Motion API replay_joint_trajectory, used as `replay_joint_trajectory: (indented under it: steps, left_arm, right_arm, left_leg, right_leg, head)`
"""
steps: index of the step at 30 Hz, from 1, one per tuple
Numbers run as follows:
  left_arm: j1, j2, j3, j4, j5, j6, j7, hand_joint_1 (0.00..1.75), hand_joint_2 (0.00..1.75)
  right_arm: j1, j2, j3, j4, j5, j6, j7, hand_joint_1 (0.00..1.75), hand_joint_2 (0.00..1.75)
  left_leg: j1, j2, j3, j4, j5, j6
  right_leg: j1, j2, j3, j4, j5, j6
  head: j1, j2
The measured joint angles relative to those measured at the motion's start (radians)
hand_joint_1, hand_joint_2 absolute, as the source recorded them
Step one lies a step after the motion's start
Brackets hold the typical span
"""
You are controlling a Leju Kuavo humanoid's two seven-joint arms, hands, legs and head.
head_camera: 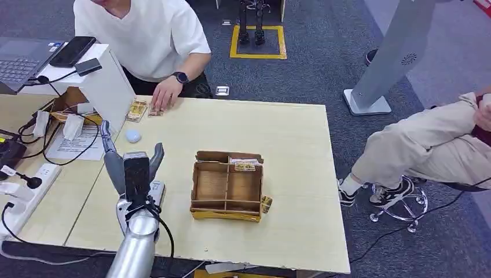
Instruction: Pass the card to the sensor for recognition and then transmit it.
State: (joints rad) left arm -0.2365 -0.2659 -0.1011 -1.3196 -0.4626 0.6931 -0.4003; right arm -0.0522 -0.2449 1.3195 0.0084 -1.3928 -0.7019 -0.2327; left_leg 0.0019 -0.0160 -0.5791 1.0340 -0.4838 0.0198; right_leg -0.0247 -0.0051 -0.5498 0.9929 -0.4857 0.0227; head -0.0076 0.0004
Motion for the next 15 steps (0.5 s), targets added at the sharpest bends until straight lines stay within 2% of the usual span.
replay_joint_trajectory:
  steps: [8, 11, 15]
  left_arm:
    - [0.161, -0.011, -0.036, -0.192, 0.106, 0.005, -0.181, 0.0, 1.75]
    - [0.208, -0.01, -0.037, -0.261, 0.092, 0.006, -0.241, 0.0, 1.75]
    - [0.248, -0.009, -0.037, -0.321, 0.043, 0.006, -0.27, 0.0, 1.75]
  right_arm:
    - [0.027, -0.008, -0.019, 0.0, -0.01, 0.0, 0.002, 0.0, 1.75]
    - [0.029, -0.013, -0.019, 0.0, -0.005, 0.0, 0.002, 0.0, 1.75]
    - [0.024, -0.018, -0.019, 0.0, 0.011, 0.0, 0.003, 0.0, 1.75]
  left_leg:
    - [0.0, 0.0, -0.001, 0.0, 0.0, 0.001]
    - [0.0, 0.0, -0.001, 0.0, 0.0, 0.001]
    - [0.0, 0.0, -0.001, 0.0, 0.0, 0.001]
  right_leg:
    - [0.0, 0.0, -0.001, 0.0, 0.0, 0.0]
    - [0.0, 0.0, -0.001, 0.0, 0.0, 0.0]
    - [0.0, 0.0, -0.001, 0.0, 0.0, 0.0]
  head:
    - [0.0, 0.0]
    - [0.0, 0.0]
    - [0.001, 0.0]
